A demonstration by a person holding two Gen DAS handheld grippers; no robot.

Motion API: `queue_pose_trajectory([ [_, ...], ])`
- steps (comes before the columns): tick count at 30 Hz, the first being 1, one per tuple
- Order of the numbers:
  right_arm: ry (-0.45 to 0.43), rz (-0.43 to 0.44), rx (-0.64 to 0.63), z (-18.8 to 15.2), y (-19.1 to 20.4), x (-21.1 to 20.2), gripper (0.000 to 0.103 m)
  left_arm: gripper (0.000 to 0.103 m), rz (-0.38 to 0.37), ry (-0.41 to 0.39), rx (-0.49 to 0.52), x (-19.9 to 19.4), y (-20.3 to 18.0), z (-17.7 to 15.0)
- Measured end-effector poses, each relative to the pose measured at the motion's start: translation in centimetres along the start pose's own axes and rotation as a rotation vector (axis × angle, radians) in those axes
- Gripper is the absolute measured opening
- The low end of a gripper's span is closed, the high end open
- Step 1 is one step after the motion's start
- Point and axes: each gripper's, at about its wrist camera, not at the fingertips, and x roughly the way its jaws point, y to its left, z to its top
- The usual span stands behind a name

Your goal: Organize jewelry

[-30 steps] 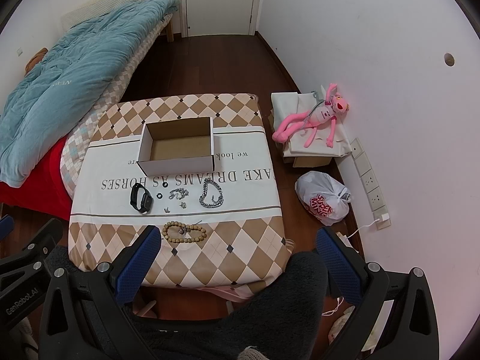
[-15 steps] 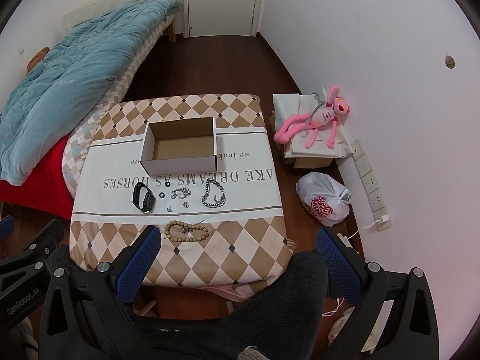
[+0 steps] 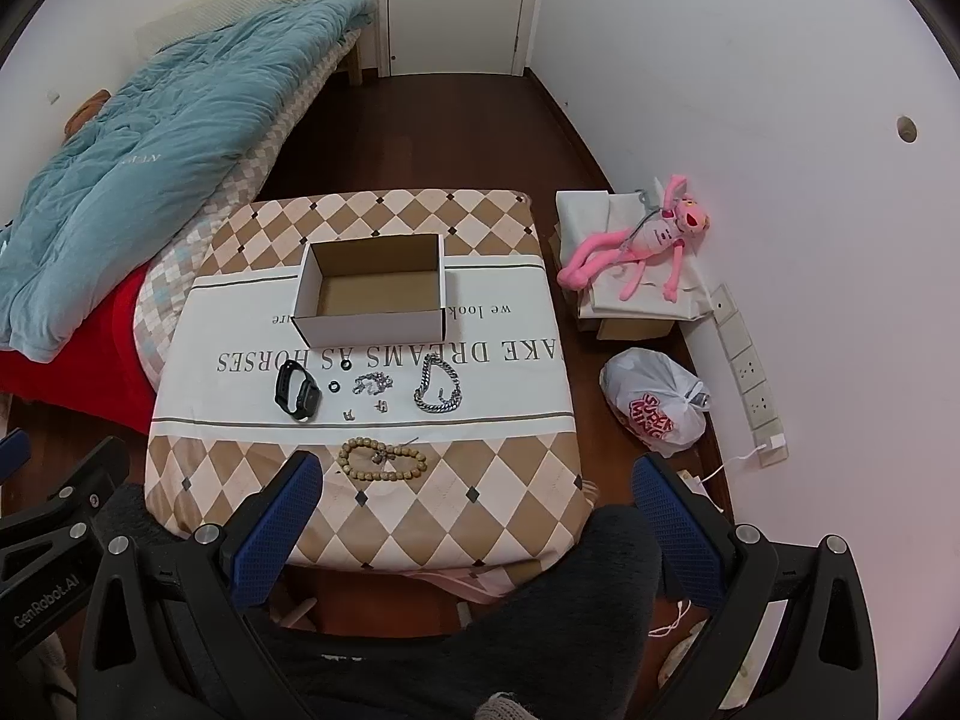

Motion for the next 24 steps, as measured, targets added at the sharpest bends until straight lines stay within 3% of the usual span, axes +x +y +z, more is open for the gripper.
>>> queue_pose_trajectory([
  [8, -0.026, 0.002, 0.007, -0.4, 0.0, -0.3, 0.103, 0.103, -0.007, -0.013, -0.002, 0.3, -0.2, -0.1],
  [13, -0.006, 0.028, 0.038, 0.1, -0.8, 2.1, 0.103, 0.103, 0.050, -0.025, -0.004, 3.8, 0.4, 0.4],
  [19, 0.131, 0.067, 0.096, -0.2, -1.7, 11.1, 0.100, 0.103, 0.081, 0.060, -0.005, 11.3, 1.1, 0.3],
  [24, 0.250, 0.108, 0.136, -1.8, -1.7, 19.0, 0.079, 0.103, 0.070, 0.162, 0.042, 17.5, -0.4, -1.0],
])
